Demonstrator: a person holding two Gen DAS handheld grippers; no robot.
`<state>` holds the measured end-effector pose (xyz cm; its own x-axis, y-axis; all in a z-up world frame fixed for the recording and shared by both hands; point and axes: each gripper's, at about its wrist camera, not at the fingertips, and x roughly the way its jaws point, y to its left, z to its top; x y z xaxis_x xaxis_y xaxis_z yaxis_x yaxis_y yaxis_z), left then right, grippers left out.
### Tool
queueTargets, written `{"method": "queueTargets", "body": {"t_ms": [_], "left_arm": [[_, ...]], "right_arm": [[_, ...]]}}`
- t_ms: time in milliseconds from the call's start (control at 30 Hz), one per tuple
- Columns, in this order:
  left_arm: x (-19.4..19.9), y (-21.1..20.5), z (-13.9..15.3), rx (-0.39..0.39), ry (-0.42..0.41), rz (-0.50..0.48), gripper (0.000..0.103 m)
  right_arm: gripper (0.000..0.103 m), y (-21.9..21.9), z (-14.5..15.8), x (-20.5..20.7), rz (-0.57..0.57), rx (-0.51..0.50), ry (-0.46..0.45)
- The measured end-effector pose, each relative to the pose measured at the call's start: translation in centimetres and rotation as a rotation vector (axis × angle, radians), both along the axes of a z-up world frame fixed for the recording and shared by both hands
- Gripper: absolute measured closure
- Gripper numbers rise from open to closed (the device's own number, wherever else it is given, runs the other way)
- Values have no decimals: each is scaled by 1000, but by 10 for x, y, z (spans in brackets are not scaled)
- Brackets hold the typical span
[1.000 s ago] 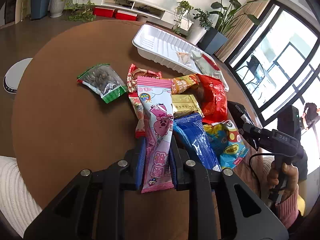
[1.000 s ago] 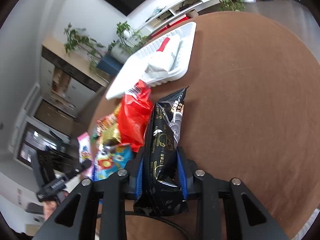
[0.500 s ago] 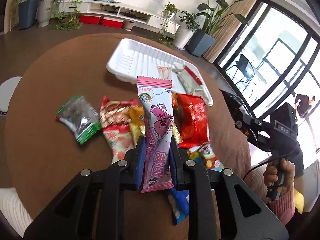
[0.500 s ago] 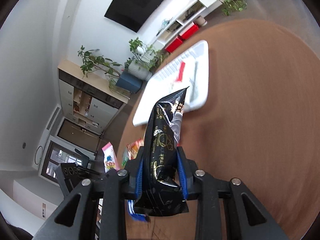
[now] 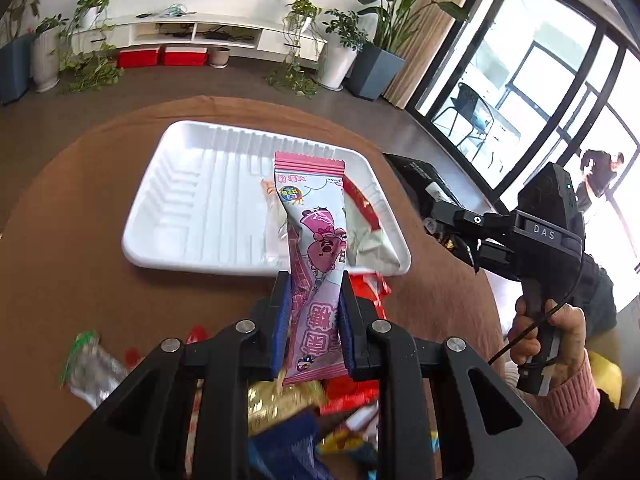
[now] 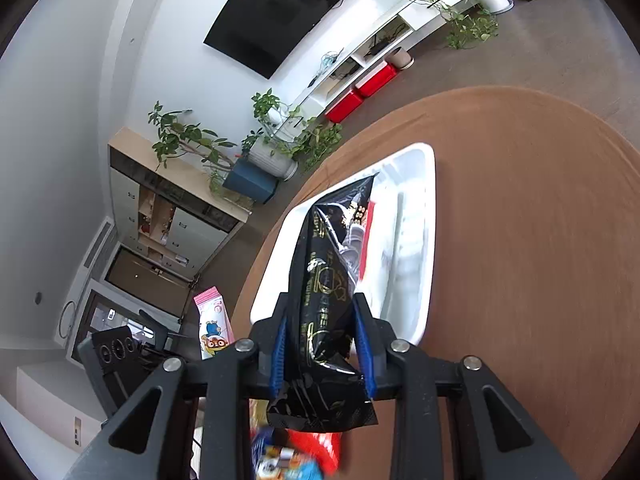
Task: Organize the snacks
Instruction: 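Lift both packets and carry them over the white tray, then drop both packets into the tray and open both tools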
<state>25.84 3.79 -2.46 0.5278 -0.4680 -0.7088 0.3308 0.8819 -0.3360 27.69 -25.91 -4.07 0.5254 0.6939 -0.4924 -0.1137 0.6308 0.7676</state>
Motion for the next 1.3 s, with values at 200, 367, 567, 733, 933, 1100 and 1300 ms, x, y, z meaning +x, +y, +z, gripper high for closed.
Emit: {"method": "queueTargets", "body": {"t_ms": [200, 367, 567, 733, 933, 1100, 1300], "left_arm": [[44, -26, -7, 29, 26, -33, 83], [68, -51, -17, 67, 46, -49, 83], [85, -76, -34, 113, 50, -79, 82], [96, -92, -47, 151, 62, -73, 81], [97, -102, -58, 178, 54, -65, 79], [100, -99, -53, 199, 30, -55, 64], [95, -87, -35, 175, -7, -24, 57]], "right_arm": [[71, 6, -9, 32, 3, -35, 7], [71, 9, -21, 48, 4, -48, 28], [71, 9, -33, 59, 10, -78, 56], [68, 6, -34, 60, -2, -114, 57], [65, 1, -29, 58, -19, -147, 46], [60, 3, -20, 51, -25, -178, 15], [58, 8, -5, 37, -22, -218, -43]]}}
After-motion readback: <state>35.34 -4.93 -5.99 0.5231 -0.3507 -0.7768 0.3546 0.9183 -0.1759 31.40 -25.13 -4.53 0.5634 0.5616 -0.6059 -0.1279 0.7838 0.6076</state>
